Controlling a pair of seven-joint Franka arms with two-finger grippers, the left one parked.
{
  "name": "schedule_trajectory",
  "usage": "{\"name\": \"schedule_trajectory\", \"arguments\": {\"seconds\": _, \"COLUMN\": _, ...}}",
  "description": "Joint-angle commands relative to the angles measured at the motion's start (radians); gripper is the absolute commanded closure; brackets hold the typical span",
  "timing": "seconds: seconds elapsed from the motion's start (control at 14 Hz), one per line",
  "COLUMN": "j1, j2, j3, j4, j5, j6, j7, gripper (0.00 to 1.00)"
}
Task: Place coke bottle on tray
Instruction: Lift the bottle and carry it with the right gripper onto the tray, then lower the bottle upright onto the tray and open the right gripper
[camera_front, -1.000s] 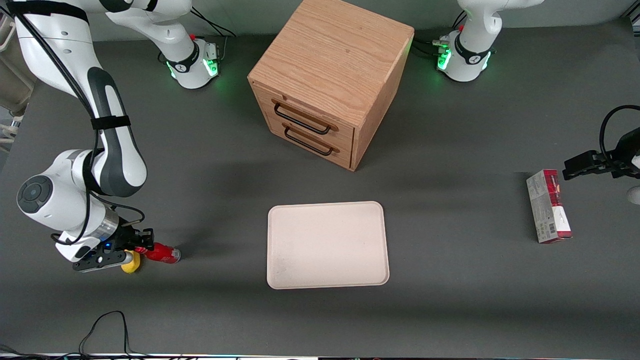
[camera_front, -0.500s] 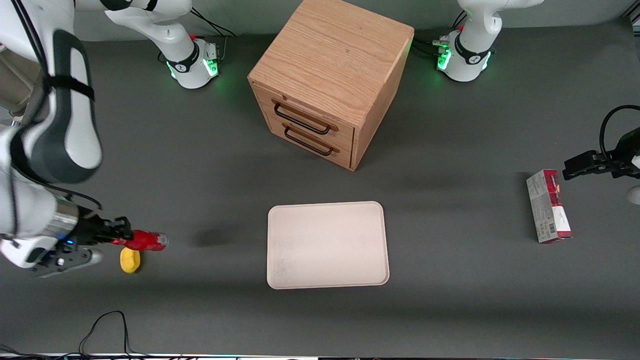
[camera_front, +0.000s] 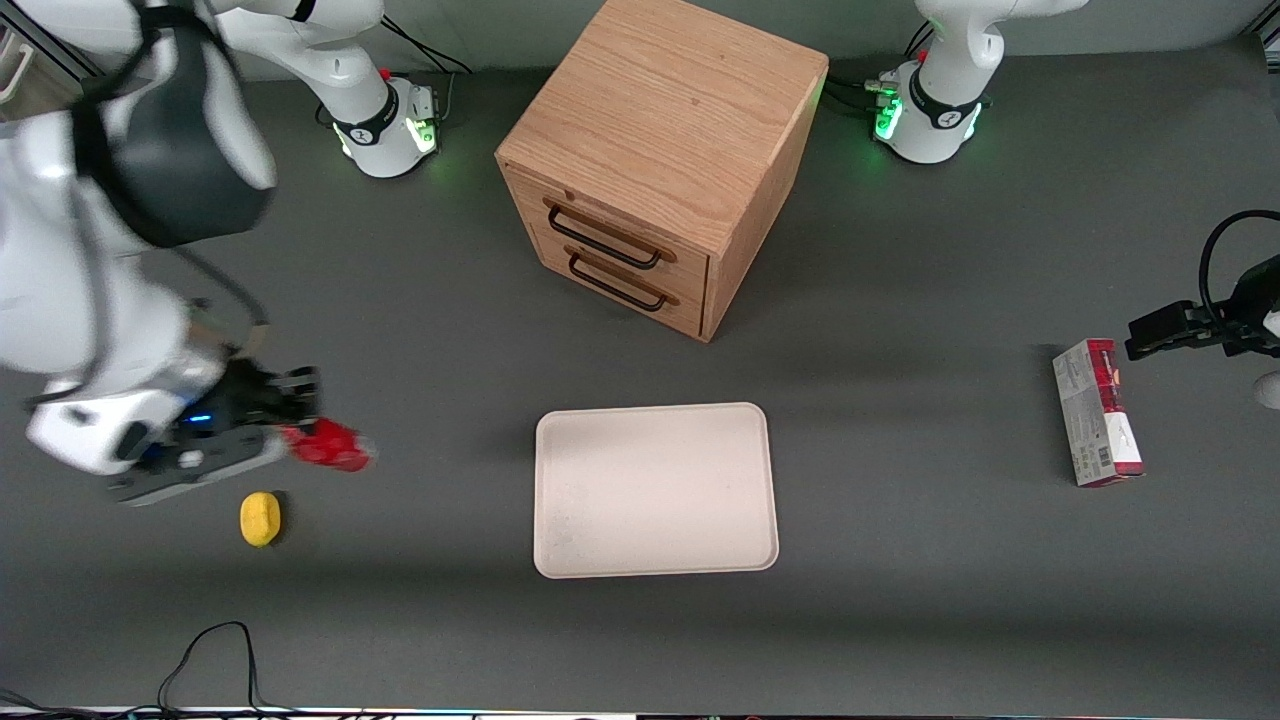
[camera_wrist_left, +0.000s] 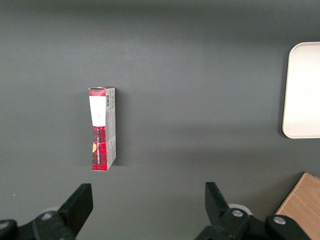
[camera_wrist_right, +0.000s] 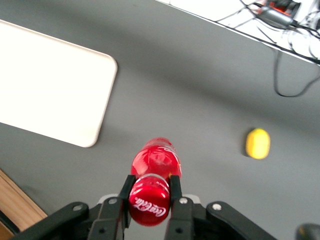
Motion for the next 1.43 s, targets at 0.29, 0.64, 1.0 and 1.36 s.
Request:
{"name": "schedule_trajectory", "arguments": {"seconds": 0.29, "j1": 0.038, "j2": 0.27, "j3": 0.294, "j4": 0.081, "j5": -0.297, "j6": 0.258, "j7": 0.214, "gripper": 0.99}}
{"name": "schedule_trajectory", "arguments": {"seconds": 0.64, "j1": 0.048, "j2": 0.38, "j3": 0.295, "j4": 0.065, "j5": -0.334, "j6": 0.421, "j7": 0.216, "gripper": 0.97}}
{"name": "schedule_trajectory", "arguments": {"seconds": 1.0, "j1": 0.047, "j2": 0.435, "j3": 0.285, "j4": 0.059, "j5": -0.335, "j6": 0.462, "j7": 0.217, "gripper": 0.88}}
{"name": "schedule_trajectory", "arguments": {"seconds": 1.36, "j1": 0.039, "j2": 0.435, "j3": 0.284, "j4": 0.024, "j5": -0.337, "j6": 0.464, "j7": 0.237, "gripper": 0.0}}
